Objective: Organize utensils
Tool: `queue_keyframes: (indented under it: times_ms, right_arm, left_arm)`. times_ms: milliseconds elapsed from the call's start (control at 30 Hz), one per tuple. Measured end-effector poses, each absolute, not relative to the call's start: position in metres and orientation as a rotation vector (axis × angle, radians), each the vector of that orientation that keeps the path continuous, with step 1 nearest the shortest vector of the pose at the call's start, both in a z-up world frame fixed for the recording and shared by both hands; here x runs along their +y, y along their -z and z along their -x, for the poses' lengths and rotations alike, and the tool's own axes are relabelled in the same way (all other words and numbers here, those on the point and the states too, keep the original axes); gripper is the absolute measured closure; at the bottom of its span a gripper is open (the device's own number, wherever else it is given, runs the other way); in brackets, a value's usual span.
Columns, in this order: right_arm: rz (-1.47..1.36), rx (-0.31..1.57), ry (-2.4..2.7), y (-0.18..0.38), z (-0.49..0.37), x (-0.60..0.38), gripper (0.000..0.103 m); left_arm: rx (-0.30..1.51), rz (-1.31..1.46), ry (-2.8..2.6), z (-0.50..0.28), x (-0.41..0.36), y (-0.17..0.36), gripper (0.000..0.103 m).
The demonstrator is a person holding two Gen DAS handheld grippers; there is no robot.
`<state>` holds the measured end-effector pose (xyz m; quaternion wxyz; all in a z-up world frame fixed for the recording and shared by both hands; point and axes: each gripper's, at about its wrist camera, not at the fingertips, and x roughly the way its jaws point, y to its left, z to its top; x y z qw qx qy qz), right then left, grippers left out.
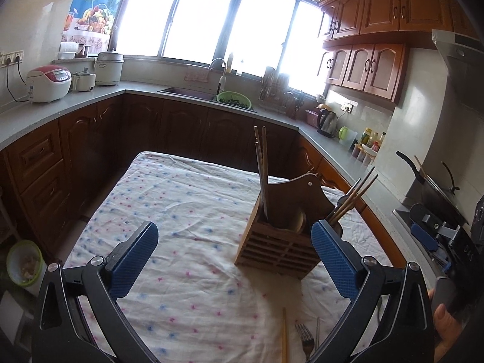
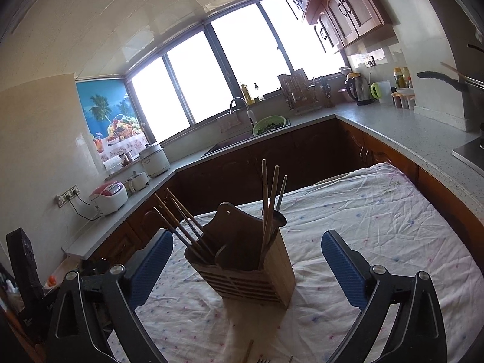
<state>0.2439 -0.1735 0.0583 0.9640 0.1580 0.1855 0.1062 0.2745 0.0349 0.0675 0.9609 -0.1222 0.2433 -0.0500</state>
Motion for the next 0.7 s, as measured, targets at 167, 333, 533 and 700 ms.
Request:
queue_keyframes:
  times_ms: [167,333,533,700]
  right_arm:
    - [-0.313,0.366,-0.241,-0.060,-0.216,-0.172,0.003]
    - [-0.260,0.315,-0.261,-0.065,-0.171,-0.165,0.001]
    - [-0.174,0.276,-0.254,-0.055,-0.119,-0.154,0.000]
    - [-0.132,0.262,-0.239,-0.039,-0.086,-0.147,0.000]
  left_arm:
    - [0.466,0.234,0.097,-0.244,0.036,-0.077,0.000]
    - [0.445,0.233,0.094,-0.199,0.037,-0.074,0.000]
    - [0.439,0.201,0.074,-0.155,0.038,-0.061,0.000]
    - [0.424,0.186,0.067,-0.128,0.038,-0.052,0.000]
